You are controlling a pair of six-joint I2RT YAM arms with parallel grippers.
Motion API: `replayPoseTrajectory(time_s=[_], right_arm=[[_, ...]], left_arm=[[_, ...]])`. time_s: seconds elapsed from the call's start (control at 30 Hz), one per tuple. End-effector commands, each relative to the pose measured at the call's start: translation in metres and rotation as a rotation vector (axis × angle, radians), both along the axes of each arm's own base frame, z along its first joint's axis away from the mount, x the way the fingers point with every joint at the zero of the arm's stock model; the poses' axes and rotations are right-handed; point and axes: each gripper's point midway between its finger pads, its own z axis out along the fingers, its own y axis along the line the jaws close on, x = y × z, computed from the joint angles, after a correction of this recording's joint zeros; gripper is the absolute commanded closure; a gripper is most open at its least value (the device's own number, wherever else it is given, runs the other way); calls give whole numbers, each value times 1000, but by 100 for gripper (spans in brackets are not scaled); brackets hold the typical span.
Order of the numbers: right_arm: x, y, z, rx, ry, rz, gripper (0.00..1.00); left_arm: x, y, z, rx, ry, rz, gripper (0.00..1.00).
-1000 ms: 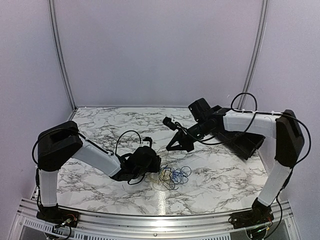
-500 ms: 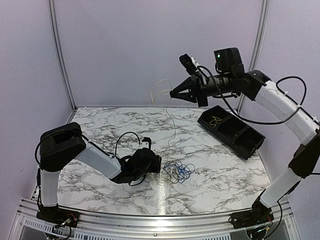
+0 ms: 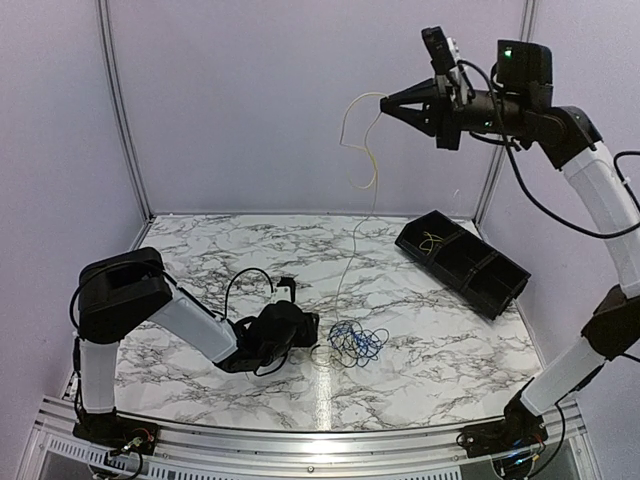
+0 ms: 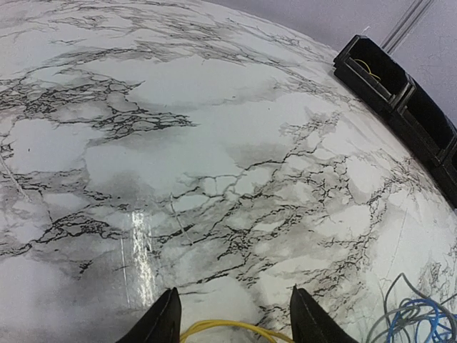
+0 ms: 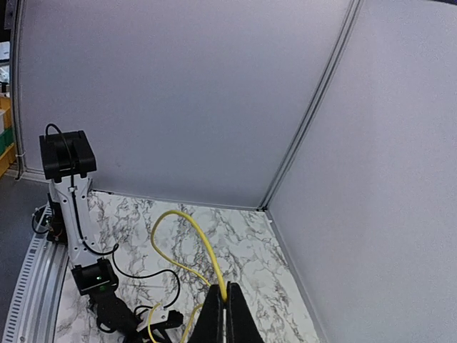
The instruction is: Untangle the cables
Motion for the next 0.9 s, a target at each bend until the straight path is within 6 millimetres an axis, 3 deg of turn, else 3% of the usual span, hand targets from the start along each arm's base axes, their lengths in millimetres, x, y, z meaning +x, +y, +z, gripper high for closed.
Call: replayPoseTrajectory(time_s=[0.0, 0.1, 0.23, 0.37, 0.47, 0.6, 0.8, 0.87], right_arm=[[-14, -34, 59, 91, -142, -74, 100], [-12, -56, 79, 105, -239, -187, 100], [-26, -87, 110, 140, -364, -299, 100], [-15, -102, 118, 147, -400, -406, 100], [4, -103, 104, 128, -380, -468, 100], [34, -106, 72, 72, -346, -560, 100], [78, -119, 8, -8, -273, -675, 100], [95, -125, -21, -38, -234, -708, 100]], left_arm=[[-19, 29, -47, 158, 99, -14, 45], [-23, 33, -52, 168, 108, -14, 46], [-27, 40, -59, 178, 125, -9, 46], [-29, 40, -62, 180, 133, -15, 47], [-30, 35, -52, 177, 114, -38, 44], [-31, 23, -16, 160, 44, -99, 37], [-34, 3, 71, 108, -104, -232, 30], [-34, 0, 101, 111, -147, -258, 30]])
